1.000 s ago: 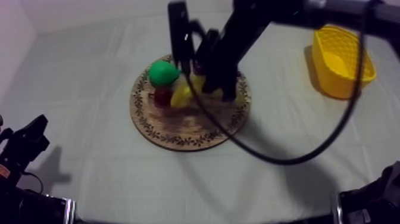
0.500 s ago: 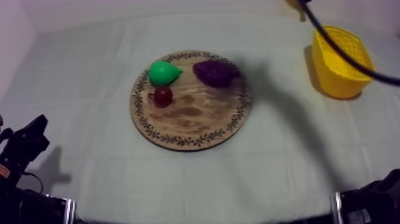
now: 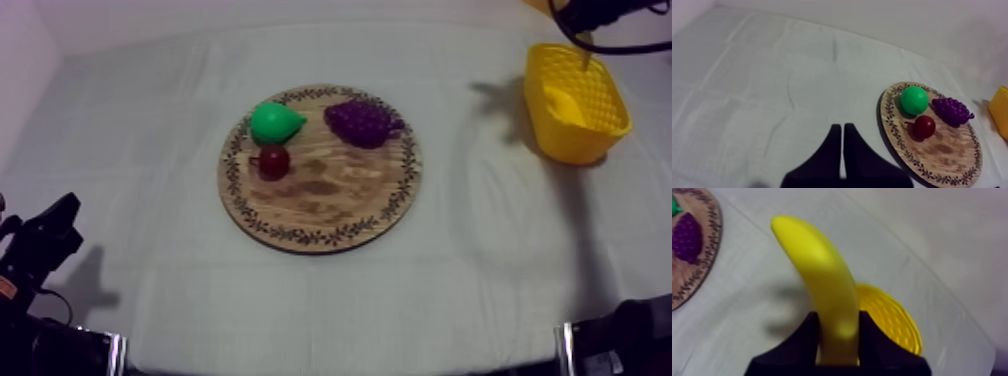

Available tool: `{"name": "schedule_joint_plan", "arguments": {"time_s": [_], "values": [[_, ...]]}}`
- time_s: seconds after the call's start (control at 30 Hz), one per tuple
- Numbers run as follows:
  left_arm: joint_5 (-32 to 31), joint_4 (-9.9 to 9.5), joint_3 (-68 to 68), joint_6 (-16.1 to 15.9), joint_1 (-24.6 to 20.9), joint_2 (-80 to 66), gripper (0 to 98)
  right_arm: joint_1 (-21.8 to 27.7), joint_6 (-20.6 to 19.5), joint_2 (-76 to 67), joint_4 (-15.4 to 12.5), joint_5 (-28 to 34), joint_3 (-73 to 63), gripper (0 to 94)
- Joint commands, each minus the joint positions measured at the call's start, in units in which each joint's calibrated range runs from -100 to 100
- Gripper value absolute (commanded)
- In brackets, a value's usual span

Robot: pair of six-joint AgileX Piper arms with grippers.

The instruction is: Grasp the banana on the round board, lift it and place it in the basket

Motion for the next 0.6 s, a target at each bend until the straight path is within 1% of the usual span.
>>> {"name": "schedule_joint_plan", "arguments": {"time_s": [0.0,0.23,0.43,0.57], "values": [[0.0,-0.03,-0.03,-0.02,0.0,0.0,0.1,1.65,-0.16,2.07,0.32,-1.28,0.59,16.6],[0.0,-0.03,-0.03,-0.01,0.0,0.0,0.1,3.42,-1.43,8.46,1.45,-4.79,0.36,16.7],[0.0,-0.03,-0.03,-0.01,0.0,0.0,0.1,4.57,-2.31,13.48,2.4,-5.93,-1.65,18.2],[0.0,-0.03,-0.03,0.0,0.0,0.0,0.1,5.08,-2.93,15.4,2.95,-6.47,-1.82,22.0]]}}
